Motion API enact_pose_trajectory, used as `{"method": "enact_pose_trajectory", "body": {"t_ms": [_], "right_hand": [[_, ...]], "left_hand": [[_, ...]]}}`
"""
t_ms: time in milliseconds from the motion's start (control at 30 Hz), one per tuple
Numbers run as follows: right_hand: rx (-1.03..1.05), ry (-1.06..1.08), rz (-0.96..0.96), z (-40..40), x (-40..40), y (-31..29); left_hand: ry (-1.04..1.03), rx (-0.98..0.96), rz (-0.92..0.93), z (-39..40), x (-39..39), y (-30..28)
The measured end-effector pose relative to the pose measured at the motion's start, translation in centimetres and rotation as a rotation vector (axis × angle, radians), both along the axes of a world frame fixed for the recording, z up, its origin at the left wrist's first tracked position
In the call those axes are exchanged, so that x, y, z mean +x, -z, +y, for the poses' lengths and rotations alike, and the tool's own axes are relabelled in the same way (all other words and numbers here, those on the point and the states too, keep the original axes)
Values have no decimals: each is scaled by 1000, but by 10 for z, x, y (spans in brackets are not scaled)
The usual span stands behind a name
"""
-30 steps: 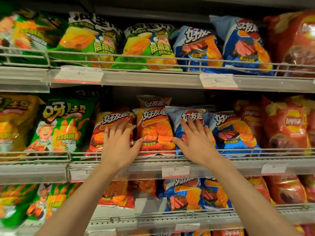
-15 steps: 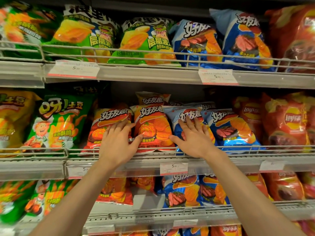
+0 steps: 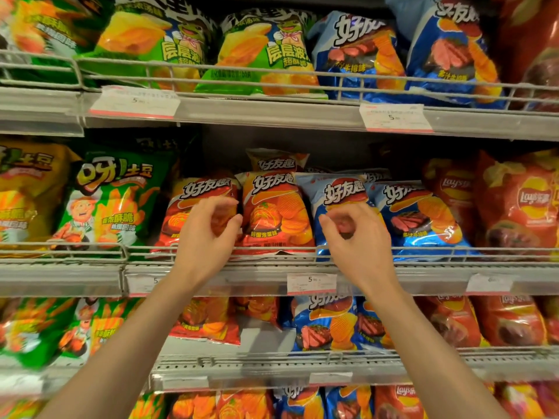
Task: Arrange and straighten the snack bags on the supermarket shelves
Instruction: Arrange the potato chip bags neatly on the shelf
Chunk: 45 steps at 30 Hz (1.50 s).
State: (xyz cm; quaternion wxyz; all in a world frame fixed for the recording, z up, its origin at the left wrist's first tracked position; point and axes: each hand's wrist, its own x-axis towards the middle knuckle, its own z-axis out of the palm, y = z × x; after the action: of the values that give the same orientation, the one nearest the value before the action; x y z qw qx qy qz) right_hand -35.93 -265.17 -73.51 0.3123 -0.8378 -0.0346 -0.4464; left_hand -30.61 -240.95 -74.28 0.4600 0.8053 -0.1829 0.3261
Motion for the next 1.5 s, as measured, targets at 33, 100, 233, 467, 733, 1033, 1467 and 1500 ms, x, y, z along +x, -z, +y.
{"method": "enact_pose_trajectory", "body": {"t_ms": [33,100,233,467,733,1033,1467,1500], "right_hand": [[40,-6,23,1,-3,0],[135,-44,122,3,-7,2],[379,-156,275,4,-19,5],[574,-199,486,14,-38,-23],[741,-195,768,40,-92,-98],[668,-206,917,82,-147,-214],[685,-147,927,261,-137,-261],[691,-129,928,278,-136,-258]], "left_hand": [[15,-42,-4,1,-4,1],[36,-102,18,2,-14,4],[96,-259,148,5,-23,2],[107,-308,542,11,-25,-32],[-21,-367,768,45,-111,-126],[-133,-492,862,100,-196,-251],[-51,-497,865,299,-175,-283],[-44,-504,875,318,-172,-285]]}}
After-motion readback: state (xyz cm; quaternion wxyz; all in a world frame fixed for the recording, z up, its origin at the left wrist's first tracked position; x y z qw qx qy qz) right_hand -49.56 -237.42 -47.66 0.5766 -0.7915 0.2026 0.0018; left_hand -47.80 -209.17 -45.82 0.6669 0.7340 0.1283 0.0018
